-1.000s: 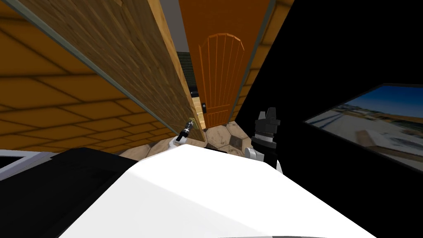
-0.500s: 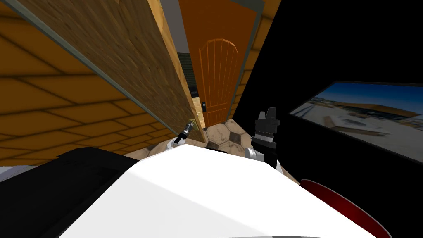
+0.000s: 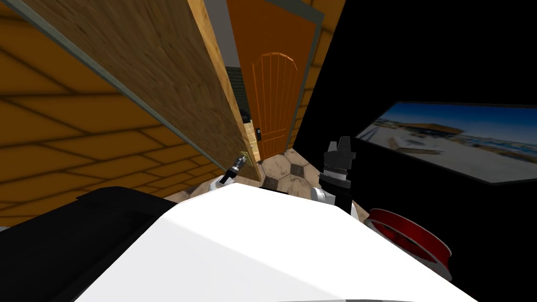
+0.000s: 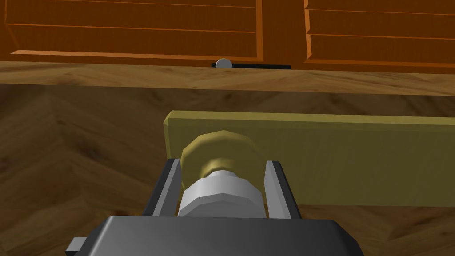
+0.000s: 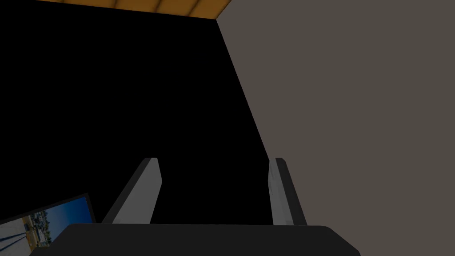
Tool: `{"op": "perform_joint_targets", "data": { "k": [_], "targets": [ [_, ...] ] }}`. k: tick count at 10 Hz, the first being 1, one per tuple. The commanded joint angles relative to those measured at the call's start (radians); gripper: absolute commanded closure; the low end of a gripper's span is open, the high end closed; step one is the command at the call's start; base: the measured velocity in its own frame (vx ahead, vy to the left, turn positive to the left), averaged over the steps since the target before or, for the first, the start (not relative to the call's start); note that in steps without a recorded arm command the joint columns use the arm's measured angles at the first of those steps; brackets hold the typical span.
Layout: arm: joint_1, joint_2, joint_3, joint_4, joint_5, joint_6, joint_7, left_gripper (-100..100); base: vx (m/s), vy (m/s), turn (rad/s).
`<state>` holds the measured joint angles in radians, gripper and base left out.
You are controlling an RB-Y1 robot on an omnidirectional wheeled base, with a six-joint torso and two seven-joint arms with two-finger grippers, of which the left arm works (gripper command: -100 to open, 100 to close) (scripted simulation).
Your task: Pull the door open
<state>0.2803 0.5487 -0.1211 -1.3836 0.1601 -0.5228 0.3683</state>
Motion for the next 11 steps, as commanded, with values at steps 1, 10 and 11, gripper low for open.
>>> {"op": "perform_joint_targets", "data": {
  "k": [1, 10, 11],
  "targets": [
    [0.016, 0.023, -0.007, 0.001, 0.001, -0.026, 0.013, 100, -0.224, 0.061, -0.152],
    [0.071, 0.103, -0.047, 0.011, 0.000, -0.127, 0.066, 100, -0.163, 0.073, -0.096],
    [0.072, 0.106, -0.048, 0.012, 0.000, -0.132, 0.068, 100, -0.155, 0.091, -0.138]
  ]
}}
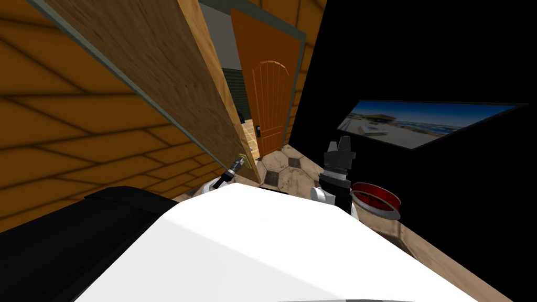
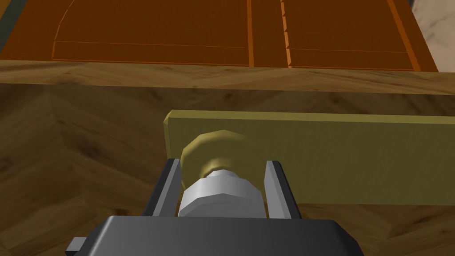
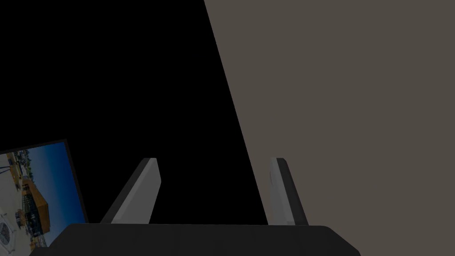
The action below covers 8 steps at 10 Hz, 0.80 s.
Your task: Pull the door open
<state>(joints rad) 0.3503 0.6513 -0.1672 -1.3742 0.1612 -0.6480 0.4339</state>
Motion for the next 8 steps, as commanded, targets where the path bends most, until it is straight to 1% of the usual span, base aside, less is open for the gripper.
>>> {"op": "perform_joint_targets", "data": {
  "k": [1, 4, 8],
  "targets": [
    [0.004, 0.012, -0.005, 0.006, -0.001, -0.017, 0.008, 100, -0.141, 0.086, -0.111],
    [0.008, 0.030, -0.012, 0.014, -0.002, -0.042, 0.021, 100, -0.163, 0.078, -0.101],
    [0.017, 0.064, -0.025, 0.028, -0.004, -0.087, 0.044, 100, -0.194, 0.106, -0.128]
  ]
}}
